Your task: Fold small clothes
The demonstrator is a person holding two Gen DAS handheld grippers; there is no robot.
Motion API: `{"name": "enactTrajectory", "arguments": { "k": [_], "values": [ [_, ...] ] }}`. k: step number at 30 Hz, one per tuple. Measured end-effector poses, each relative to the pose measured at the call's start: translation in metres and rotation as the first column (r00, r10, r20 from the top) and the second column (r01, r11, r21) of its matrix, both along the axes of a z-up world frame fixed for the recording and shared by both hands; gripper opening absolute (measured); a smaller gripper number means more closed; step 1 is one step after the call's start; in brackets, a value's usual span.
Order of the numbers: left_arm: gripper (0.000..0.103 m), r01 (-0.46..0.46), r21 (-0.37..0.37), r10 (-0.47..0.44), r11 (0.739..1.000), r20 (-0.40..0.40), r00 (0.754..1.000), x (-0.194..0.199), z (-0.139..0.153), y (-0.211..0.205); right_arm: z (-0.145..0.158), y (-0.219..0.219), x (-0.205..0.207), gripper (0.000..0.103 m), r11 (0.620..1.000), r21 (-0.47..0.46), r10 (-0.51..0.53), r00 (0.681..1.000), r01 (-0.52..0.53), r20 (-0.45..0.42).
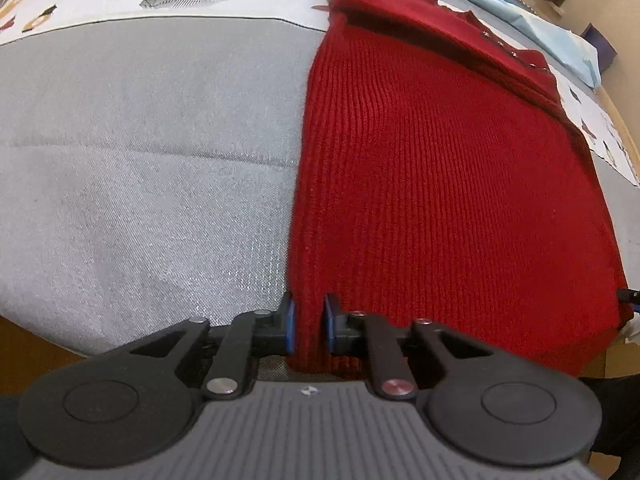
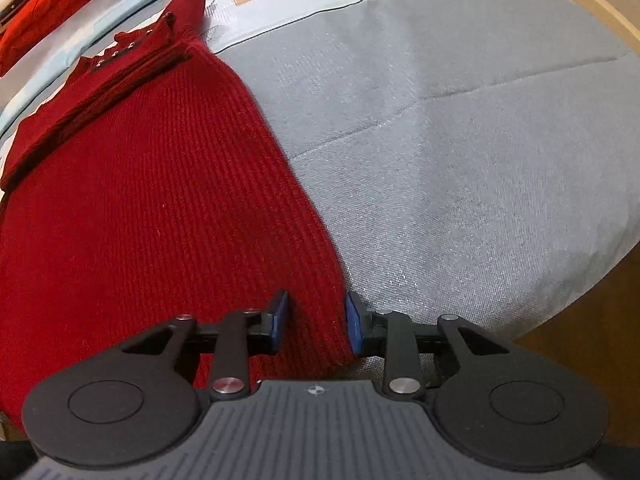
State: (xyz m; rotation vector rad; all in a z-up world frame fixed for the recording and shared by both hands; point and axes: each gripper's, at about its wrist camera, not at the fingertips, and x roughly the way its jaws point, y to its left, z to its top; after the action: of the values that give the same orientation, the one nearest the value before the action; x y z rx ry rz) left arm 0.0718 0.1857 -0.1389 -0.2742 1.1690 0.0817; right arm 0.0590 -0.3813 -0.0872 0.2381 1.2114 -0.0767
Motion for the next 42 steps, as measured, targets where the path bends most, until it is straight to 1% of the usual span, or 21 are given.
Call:
{"name": "enactTrajectory", "arguments": {
  "k": [2,3,4,6,8,9,10,13,17,18,22,25,27,28,29,30,31,34,37,39,42],
  "values": [
    [0.011,0.003,0.0,-0.003,1.0,0.018,1.0,-0.002,0.005,0.0,0.005,-0.001,-0.001,0.017,1.0,0.018,-0.007,1.0,0.007,0.024],
    [0.011,0.0,-0.007,0.001,1.0,0.028,1.0,-0.004,0.009,0.001,0.009,-0.002,-0.003,0.011,1.0,0.028,-0.014,0.999,0.013,0.042],
    [0.011,-0.006,-0.016,0.007,1.0,0.036,0.999,-0.006,0.012,0.002,0.013,-0.003,-0.005,0.011,0.999,0.036,-0.018,0.998,0.015,0.063],
    [0.012,-0.018,-0.034,0.019,0.999,0.037,0.999,-0.007,0.013,0.005,0.014,-0.006,-0.007,0.011,0.998,0.05,-0.025,0.998,0.022,0.063],
    [0.013,-0.021,-0.035,0.021,0.999,0.013,1.0,-0.005,0.008,0.006,0.008,-0.009,-0.005,0.016,0.998,0.044,-0.039,0.999,0.038,0.034],
    [0.013,-0.018,-0.032,0.018,0.999,-0.008,1.0,-0.004,0.004,0.005,0.004,-0.008,-0.004,0.022,0.999,0.038,-0.039,0.999,0.038,0.014],
    [0.014,-0.011,-0.028,0.011,1.0,-0.02,1.0,-0.003,0.001,0.004,0.001,-0.007,-0.003,0.024,0.999,0.027,-0.033,0.999,0.033,-0.002],
    [0.015,0.001,-0.009,-0.001,1.0,-0.017,1.0,-0.002,0.001,0.001,-0.001,0.0,-0.001,0.025,1.0,-0.008,-0.006,1.0,0.006,-0.009],
    [0.015,-0.003,-0.01,0.003,1.0,-0.018,1.0,-0.002,0.0,0.001,-0.002,0.0,-0.001,0.025,1.0,-0.012,-0.01,1.0,0.01,-0.01],
    [0.015,-0.004,-0.01,0.004,1.0,-0.018,1.0,-0.001,-0.001,0.001,-0.002,0.0,-0.002,0.027,1.0,-0.017,-0.01,1.0,0.01,-0.009],
    [0.015,-0.006,-0.011,0.005,1.0,-0.019,1.0,-0.001,-0.001,0.002,-0.002,-0.002,-0.002,0.04,0.999,-0.044,-0.017,1.0,0.017,-0.007],
    [0.016,-0.008,-0.011,0.008,1.0,-0.021,1.0,0.0,-0.002,0.001,-0.004,-0.002,-0.003,0.042,0.998,-0.056,-0.012,1.0,0.012,-0.01],
    [0.016,-0.007,-0.009,0.007,1.0,-0.022,1.0,0.0,-0.002,0.0,-0.005,0.002,-0.002,0.042,0.998,-0.065,0.005,1.0,-0.006,-0.013],
    [0.015,-0.007,-0.009,0.006,1.0,-0.022,1.0,0.001,-0.002,0.001,-0.005,0.003,-0.002,0.039,0.998,-0.063,0.016,1.0,-0.017,-0.014],
    [0.016,-0.006,-0.009,0.006,1.0,-0.023,1.0,0.001,-0.002,0.0,-0.005,0.004,-0.003,0.035,0.998,-0.06,0.024,1.0,-0.025,-0.014],
    [0.016,-0.005,-0.008,0.005,1.0,-0.023,1.0,0.001,-0.002,0.001,-0.004,0.005,-0.003,0.023,0.998,-0.047,0.033,0.999,-0.034,-0.011],
    [0.016,-0.004,-0.007,0.004,1.0,-0.022,1.0,0.001,-0.002,0.0,-0.004,0.005,-0.002,0.018,0.999,-0.026,0.039,0.999,-0.039,-0.006],
    [0.016,-0.005,-0.011,0.005,1.0,-0.021,1.0,0.001,-0.002,0.001,-0.001,0.003,-0.003,0.017,1.0,-0.002,0.029,1.0,-0.029,0.004],
    [0.016,-0.009,-0.016,0.009,1.0,-0.023,1.0,0.0,-0.002,0.003,0.0,-0.002,-0.004,0.018,1.0,0.028,0.001,1.0,-0.001,0.002],
    [0.016,-0.007,-0.013,0.007,1.0,-0.023,1.0,0.0,-0.002,0.003,-0.002,-0.003,-0.004,0.023,1.0,0.023,-0.008,1.0,0.008,-0.008],
    [0.016,-0.002,-0.009,0.002,1.0,-0.022,1.0,0.0,-0.001,0.003,-0.003,0.004,-0.004,0.025,1.0,-0.009,0.022,1.0,-0.022,-0.013]
  ]
}}
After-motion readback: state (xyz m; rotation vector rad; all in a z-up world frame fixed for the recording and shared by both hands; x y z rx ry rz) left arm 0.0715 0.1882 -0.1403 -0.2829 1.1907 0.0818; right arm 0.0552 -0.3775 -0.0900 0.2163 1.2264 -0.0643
